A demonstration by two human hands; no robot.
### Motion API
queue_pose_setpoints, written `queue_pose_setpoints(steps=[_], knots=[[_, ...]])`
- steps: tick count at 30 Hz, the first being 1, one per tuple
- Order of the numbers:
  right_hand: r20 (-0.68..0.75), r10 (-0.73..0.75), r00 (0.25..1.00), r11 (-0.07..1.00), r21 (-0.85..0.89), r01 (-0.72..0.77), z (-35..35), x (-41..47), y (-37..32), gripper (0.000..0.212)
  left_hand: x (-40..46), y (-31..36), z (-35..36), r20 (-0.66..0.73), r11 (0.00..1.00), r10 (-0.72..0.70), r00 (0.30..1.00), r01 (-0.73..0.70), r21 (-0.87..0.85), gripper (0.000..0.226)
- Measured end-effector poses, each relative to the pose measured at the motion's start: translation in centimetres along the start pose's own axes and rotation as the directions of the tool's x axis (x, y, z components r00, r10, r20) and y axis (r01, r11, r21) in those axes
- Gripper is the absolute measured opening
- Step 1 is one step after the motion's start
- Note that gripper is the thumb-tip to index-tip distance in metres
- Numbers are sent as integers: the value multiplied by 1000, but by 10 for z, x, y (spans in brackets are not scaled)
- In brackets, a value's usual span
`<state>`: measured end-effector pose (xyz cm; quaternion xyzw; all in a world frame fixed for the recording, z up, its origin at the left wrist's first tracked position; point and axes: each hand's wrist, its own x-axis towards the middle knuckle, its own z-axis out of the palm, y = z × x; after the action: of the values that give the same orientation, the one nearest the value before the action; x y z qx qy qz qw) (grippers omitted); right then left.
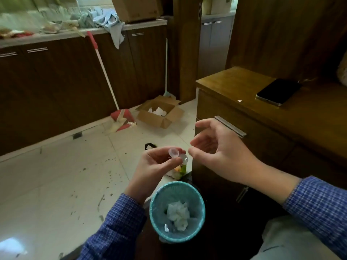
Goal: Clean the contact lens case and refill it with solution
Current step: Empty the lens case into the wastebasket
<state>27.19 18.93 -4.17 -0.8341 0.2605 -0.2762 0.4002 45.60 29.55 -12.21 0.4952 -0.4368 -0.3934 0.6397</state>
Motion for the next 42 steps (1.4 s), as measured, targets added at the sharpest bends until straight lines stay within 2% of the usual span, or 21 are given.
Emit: queue_pose_setpoints(steps=[2, 4, 6, 8, 10, 11, 15, 19, 23, 27, 31, 34, 39, 42], knots=[[2, 19, 1000, 999, -35, -19, -3, 3, 9, 61, 2, -3, -15, 57, 972, -2, 998, -11, 235, 33], [5, 34, 999, 998, -59, -34, -5, 4, 19, 57, 9, -12, -25, 115, 864, -6, 993, -52, 500, 23], [6, 46, 999, 996, -81, -45, -6, 4, 29, 53, 20, -25, -29, 148, 689, -43, 988, -79, 721, 9], [20, 57, 998, 994, -99, -55, -5, 3, 38, 50, 32, -37, -27, 186, 425, -165, 969, -100, 899, 7], [52, 76, 996, 990, -119, -69, -4, 2, 45, 48, 42, -48, -22, 211, 205, -322, 923, -150, 967, 16], [69, 81, 994, 989, -132, -71, -3, 1, 48, 48, 45, -53, -19, 221, 151, -380, 898, -175, 973, 21], [122, 77, 990, 983, -177, -55, -2, 1, 56, 48, 56, -57, -2, 217, 29, -480, 850, -232, 972, 25], [142, 78, 987, 983, -178, -52, -3, 3, 61, 45, 66, -41, 8, 174, -50, -450, 876, -219, 974, 24], [138, 78, 987, 982, -182, -52, -5, 4, 63, 43, 76, -39, 10, 166, -56, -373, 913, -201, 978, 28], [152, 76, 985, 982, -185, -47, -8, 3, 60, 43, 68, -63, 11, 86, -100, -541, 836, -166, 981, 30], [148, 58, 987, 981, -189, -30, -17, 0, 58, 40, 71, -72, 7, 63, -107, -568, 821, -149, 983, 28], [144, 59, 988, 977, -213, -27, -26, -2, 56, 39, 76, -71, 12, 87, -86, -537, 839, -157, 984, 24], [118, 76, 990, 969, -242, -46, -47, -11, 55, 38, 87, -55, 28, 188, 33, -488, 852, -197, 980, 27], [83, 85, 993, 966, -250, -61, -69, -18, 48, 37, 96, -28, 42, 292, 233, -408, 865, -210, 949, 25]])
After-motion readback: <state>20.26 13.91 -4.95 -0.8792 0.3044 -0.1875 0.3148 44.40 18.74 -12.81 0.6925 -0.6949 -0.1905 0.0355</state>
